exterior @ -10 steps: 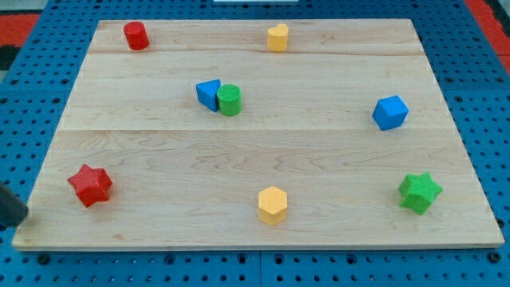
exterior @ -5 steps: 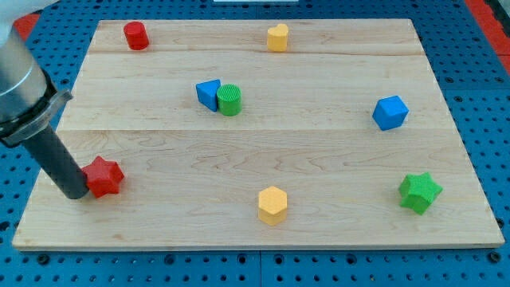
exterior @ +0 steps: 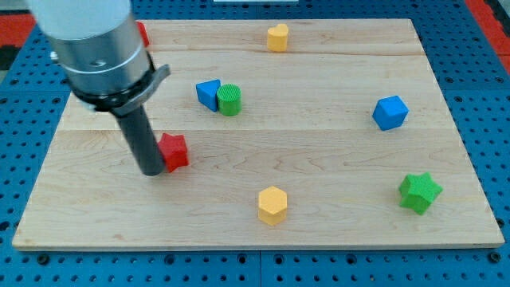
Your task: Push the red star to the center of the board
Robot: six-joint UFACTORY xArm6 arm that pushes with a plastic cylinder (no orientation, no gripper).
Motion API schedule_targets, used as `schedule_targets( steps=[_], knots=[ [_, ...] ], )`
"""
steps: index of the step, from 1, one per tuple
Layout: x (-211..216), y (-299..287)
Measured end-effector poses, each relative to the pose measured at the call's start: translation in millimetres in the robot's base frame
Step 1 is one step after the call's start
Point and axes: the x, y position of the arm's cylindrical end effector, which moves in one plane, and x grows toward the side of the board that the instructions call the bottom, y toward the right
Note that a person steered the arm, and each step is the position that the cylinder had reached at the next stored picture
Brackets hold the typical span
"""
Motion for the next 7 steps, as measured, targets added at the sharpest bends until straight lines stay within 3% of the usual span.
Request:
schedule_targets(
  steps=[2, 6, 7],
  knots=[
    [-21, 49],
    [-64, 53],
    [-43, 77]
  ],
)
